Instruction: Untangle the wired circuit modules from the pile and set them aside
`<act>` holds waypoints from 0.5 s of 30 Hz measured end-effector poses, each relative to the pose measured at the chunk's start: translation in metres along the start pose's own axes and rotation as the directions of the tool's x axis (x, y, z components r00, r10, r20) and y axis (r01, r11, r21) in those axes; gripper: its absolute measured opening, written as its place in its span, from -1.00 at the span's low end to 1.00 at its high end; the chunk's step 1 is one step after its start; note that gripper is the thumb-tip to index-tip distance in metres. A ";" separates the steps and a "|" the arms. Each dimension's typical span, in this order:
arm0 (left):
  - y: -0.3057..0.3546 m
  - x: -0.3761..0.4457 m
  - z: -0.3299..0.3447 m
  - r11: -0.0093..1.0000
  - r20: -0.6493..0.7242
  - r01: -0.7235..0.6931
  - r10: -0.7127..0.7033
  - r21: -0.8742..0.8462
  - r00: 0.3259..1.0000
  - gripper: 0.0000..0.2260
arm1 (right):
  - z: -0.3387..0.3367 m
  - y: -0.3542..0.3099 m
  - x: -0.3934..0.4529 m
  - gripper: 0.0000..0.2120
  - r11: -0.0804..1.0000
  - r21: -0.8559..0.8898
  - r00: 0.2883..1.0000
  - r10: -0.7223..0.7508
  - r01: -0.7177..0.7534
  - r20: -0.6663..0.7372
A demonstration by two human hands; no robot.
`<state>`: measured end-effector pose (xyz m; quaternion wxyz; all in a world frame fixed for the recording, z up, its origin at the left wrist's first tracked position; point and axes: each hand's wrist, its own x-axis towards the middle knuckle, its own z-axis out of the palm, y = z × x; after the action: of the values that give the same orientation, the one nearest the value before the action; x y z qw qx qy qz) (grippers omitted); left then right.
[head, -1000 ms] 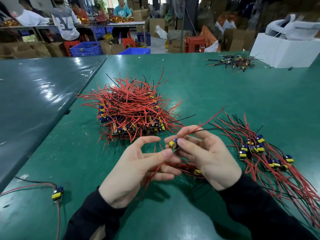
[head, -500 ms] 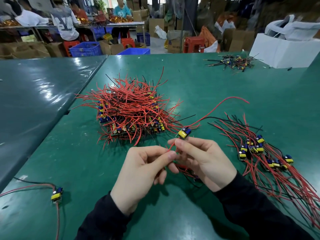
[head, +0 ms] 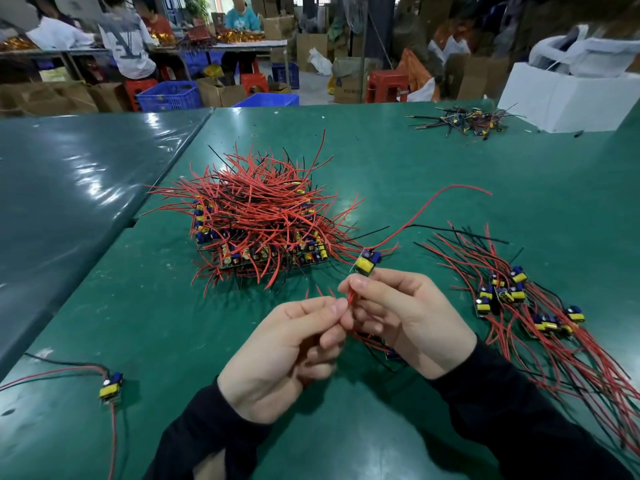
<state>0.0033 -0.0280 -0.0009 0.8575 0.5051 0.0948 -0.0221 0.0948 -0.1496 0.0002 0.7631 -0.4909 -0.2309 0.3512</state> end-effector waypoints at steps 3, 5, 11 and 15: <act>-0.003 0.001 0.000 0.995 -0.042 -0.074 0.077 0.067 0.996 -0.85 | -0.001 -0.001 0.001 -0.84 0.999 -0.039 0.999 -0.009 0.007 -0.038; -0.006 0.001 0.001 0.989 -0.025 -0.110 0.113 0.101 0.993 -0.85 | -0.002 -0.004 0.002 -0.85 0.996 -0.077 0.992 -0.052 0.043 -0.118; -0.012 0.003 -0.003 0.933 0.027 -0.197 0.199 0.303 0.980 -0.83 | -0.004 -0.007 0.000 -0.82 0.968 -0.244 0.966 -0.111 0.053 -0.233; -0.011 0.003 -0.006 0.942 0.116 -0.160 0.131 0.293 0.985 -0.83 | -0.003 -0.008 -0.001 -0.83 0.966 -0.244 0.958 -0.144 0.082 -0.250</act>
<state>0.0037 -0.0282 -0.0139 0.7732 0.6341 0.0121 0.0034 0.0991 -0.1544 0.0060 0.7437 -0.6048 -0.1938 0.2088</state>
